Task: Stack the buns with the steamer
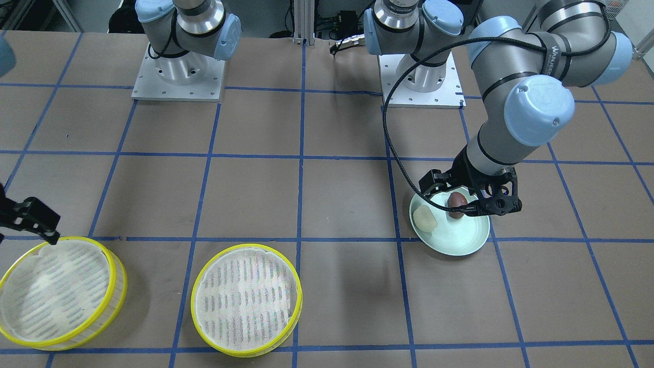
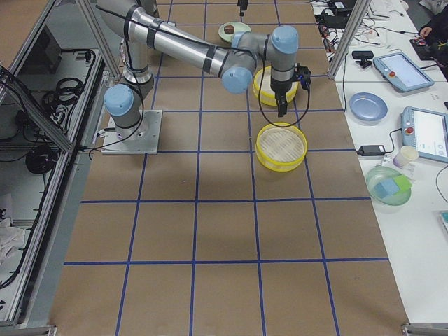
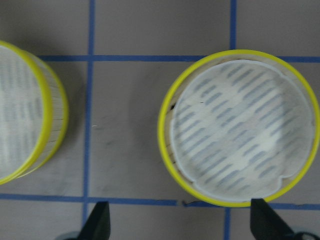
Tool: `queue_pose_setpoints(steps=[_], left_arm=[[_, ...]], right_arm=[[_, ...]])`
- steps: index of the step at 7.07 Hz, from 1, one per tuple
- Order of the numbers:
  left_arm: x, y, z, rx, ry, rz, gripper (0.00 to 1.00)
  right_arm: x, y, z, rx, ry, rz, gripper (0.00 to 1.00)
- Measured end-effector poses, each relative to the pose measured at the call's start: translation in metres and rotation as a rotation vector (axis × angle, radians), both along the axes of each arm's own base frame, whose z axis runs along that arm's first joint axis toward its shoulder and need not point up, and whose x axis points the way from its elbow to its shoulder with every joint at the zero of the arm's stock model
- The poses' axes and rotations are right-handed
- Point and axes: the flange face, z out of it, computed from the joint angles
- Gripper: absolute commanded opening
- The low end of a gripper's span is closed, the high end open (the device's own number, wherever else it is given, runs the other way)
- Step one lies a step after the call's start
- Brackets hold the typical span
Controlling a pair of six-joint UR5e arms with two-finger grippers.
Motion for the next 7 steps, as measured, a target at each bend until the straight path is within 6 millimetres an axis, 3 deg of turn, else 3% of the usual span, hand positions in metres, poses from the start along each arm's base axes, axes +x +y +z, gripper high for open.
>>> queue_pose_setpoints(steps=[1, 2, 4, 6, 7], left_arm=[[0.001, -0.006, -0.021, 0.032, 0.004, 0.003, 1.00], [0.002, -0.012, -0.041, 0.064, 0.006, 0.009, 1.00], [0.005, -0.023, -0.079, 0.105, 0.010, 0.014, 1.00], [0.009, -0.028, -0.107, 0.137, 0.013, 0.022, 0.98], [0.010, -0.025, -0.119, 0.162, 0.015, 0.024, 0.81]], right_arm=[[-0.056, -0.004, -0.032, 0.016, 0.011, 0.004, 0.99], [-0.088, -0.004, -0.054, 0.025, 0.014, 0.018, 0.99], [-0.111, -0.007, -0.080, 0.030, 0.023, 0.030, 0.99], [-0.116, -0.017, -0.099, 0.002, 0.027, 0.030, 0.96], [-0.115, -0.022, -0.109, -0.012, 0.021, 0.032, 0.93]])
